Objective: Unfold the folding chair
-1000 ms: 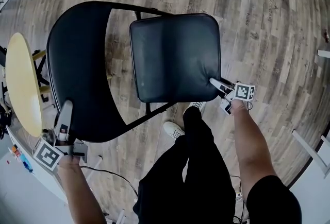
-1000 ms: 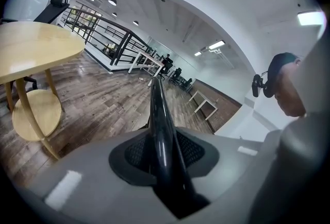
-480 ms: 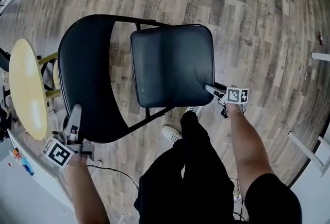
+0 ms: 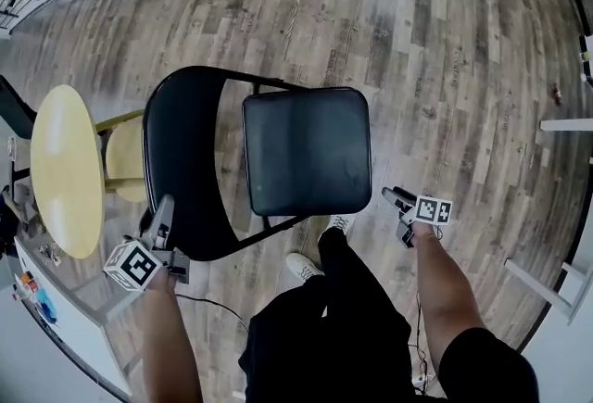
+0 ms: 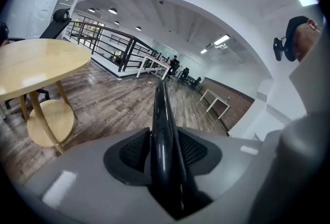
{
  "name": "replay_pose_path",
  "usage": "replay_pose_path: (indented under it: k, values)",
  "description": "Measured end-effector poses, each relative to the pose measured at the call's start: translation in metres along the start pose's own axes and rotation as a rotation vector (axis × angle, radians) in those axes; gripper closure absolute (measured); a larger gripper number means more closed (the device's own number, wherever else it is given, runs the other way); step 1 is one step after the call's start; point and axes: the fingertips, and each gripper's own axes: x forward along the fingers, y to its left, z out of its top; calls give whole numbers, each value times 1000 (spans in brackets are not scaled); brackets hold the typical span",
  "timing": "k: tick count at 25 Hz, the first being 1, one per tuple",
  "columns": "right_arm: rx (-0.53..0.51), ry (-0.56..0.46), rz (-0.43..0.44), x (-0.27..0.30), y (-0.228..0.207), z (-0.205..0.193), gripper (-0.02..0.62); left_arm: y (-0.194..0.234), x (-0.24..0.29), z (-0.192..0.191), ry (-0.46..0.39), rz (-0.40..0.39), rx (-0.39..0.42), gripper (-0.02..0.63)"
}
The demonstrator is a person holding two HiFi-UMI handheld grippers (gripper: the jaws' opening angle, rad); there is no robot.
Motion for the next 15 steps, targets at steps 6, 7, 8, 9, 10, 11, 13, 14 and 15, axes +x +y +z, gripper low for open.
replay_pose_path:
  k: [6, 7, 8, 9, 10, 11, 13, 14, 15]
  values:
    - [-31, -42, 45, -24, 63, 5, 307, 4, 3, -4, 26, -8, -41, 420]
    - [-48, -43, 61, -25, 78, 5, 307, 5, 2, -4, 27, -2, -34, 419]
    - [-66, -45, 79, -27, 93, 5, 307, 7, 0, -4, 25, 8, -23, 417]
    - [-78, -53, 97, -30, 109, 5, 307, 9, -3, -3, 20, 18, -10, 408]
    - [-84, -68, 118, -35, 125, 4, 307, 11, -7, 0, 8, 27, 4, 388]
    - [-86, -89, 139, -40, 141, 3, 307, 13, -11, 5, -13, 35, 15, 376]
    - [-90, -132, 181, -54, 173, -2, 307, 16, -26, 20, -80, 54, 17, 368]
    - [-94, -149, 201, -61, 188, -5, 307, 19, -36, 28, -117, 68, 10, 376]
    - [-96, -166, 220, -68, 203, -11, 307, 21, -48, 37, -148, 81, 5, 378]
